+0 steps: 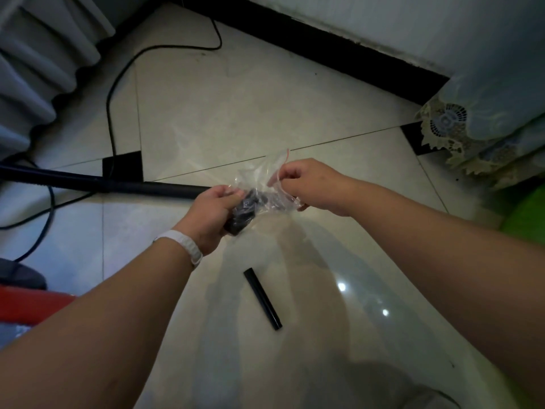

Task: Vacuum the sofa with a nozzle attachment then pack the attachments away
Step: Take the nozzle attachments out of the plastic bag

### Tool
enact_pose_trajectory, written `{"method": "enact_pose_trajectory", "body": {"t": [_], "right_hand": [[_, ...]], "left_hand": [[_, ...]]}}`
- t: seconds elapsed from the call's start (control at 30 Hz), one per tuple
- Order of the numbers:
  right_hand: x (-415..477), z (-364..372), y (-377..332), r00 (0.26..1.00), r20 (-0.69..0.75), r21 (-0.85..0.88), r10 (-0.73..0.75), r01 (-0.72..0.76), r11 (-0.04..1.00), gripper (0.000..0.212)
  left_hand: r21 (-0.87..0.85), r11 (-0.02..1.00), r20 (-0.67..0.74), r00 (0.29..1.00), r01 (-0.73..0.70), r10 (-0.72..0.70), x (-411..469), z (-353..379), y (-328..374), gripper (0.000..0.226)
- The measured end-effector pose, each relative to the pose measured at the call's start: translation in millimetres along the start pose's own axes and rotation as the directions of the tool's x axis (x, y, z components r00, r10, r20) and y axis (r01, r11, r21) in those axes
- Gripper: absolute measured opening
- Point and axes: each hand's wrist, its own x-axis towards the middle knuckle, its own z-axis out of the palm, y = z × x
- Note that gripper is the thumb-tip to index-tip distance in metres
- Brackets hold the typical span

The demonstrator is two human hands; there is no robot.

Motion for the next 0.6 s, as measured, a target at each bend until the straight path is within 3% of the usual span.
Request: {"method": "enact_pose_trajectory", "body": {"t": [0.1,0.33,0.5,0.6], "right_hand": [[-0.2,5.3,1.6,0.998,0.048,0.002,0.037,-0.037,0.999,0.018],[-3.5,8.4,-1.2,0.981,0.179,0.157,0.069,-0.098,0.983,0.011],[-0.5,16.1,3.5,0.967,0.242,0.105,0.085,-0.113,0.988,0.021],[0.6,18.5,5.4,0.960,0.266,0.105,0.089,-0.121,0.987,0.014]], "left_hand": [[0.036,0.998,0.015,0.999,-0.043,0.042,1.2,5.2,2.7,0.005],[0.132,0.986,-0.050,0.992,-0.105,0.112,1.5,15.1,6.3,0.006],[0.167,0.982,-0.074,0.992,-0.093,0.106,2.2,15.4,-0.7,0.011],[0.147,0.985,-0.072,0.993,-0.087,0.098,1.8,13.9,-3.5,0.011]]}}
